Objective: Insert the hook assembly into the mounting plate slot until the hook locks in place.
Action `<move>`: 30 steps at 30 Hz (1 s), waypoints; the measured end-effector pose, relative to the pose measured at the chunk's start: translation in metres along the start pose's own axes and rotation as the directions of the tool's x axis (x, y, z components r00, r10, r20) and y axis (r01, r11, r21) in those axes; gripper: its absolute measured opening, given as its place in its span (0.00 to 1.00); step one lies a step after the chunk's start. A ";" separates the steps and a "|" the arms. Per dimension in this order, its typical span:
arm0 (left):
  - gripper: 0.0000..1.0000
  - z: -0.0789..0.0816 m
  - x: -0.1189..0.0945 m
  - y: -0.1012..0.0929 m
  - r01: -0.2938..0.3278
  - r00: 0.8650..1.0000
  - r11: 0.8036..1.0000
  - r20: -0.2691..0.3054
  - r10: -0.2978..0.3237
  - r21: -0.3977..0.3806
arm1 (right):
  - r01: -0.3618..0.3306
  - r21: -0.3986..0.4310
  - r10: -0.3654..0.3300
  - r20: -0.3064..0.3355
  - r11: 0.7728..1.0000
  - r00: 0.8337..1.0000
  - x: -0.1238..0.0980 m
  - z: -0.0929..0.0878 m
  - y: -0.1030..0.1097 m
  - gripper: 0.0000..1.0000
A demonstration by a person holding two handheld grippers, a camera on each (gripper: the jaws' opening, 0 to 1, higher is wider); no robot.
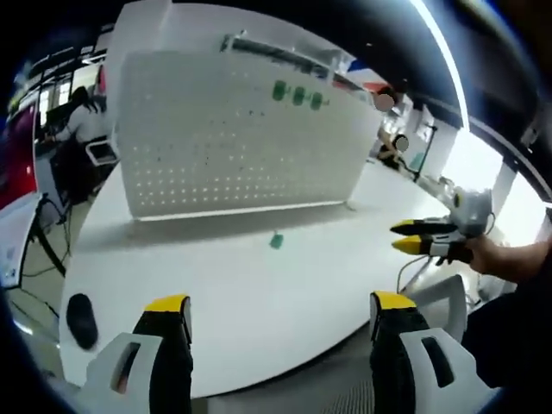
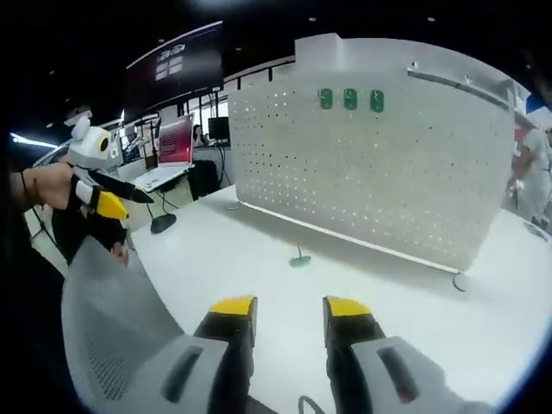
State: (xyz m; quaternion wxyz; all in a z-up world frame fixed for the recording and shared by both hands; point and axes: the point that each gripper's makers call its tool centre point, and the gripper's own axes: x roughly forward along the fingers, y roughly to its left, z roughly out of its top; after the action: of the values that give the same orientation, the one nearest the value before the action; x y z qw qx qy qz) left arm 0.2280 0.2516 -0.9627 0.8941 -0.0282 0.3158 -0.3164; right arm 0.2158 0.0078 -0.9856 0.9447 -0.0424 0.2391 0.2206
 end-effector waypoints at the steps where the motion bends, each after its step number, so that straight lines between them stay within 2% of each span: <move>1: 0.86 -0.001 0.000 0.000 -0.001 1.000 1.000 -0.004 0.001 -0.002 | 0.002 0.004 -0.002 -0.002 1.000 1.000 -0.001 -0.001 0.000 0.28; 7: 0.85 -0.002 0.002 -0.002 0.018 1.000 0.999 -0.011 -0.018 -0.039 | -0.009 0.036 0.009 -0.017 0.999 1.000 0.003 -0.007 0.000 0.28; 12: 0.85 -0.001 0.007 0.002 0.017 1.000 0.999 -0.016 -0.018 -0.038 | -0.040 0.061 0.042 -0.030 0.997 0.999 0.022 -0.009 0.005 0.28; 18: 0.84 -0.001 0.013 0.005 0.023 0.999 0.998 -0.026 -0.024 -0.055 | -0.084 0.058 0.088 -0.060 0.995 0.994 0.056 -0.011 0.013 0.28; 26: 0.83 0.002 0.016 0.010 0.024 0.999 0.998 -0.031 -0.026 -0.062 | -0.101 0.100 0.109 -0.075 0.990 0.991 0.105 -0.006 0.014 0.27; 30: 0.83 0.001 0.019 0.012 0.027 0.999 0.998 -0.045 -0.030 -0.062 | -0.095 0.084 0.103 -0.091 0.992 0.991 0.138 -0.003 0.010 0.26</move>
State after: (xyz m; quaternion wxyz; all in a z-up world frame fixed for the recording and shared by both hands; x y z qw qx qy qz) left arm 0.2465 0.2501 -0.9752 0.8807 -0.0529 0.3453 -0.3200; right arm 0.3192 0.0705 -1.0524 0.9210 -0.0033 0.2944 0.2552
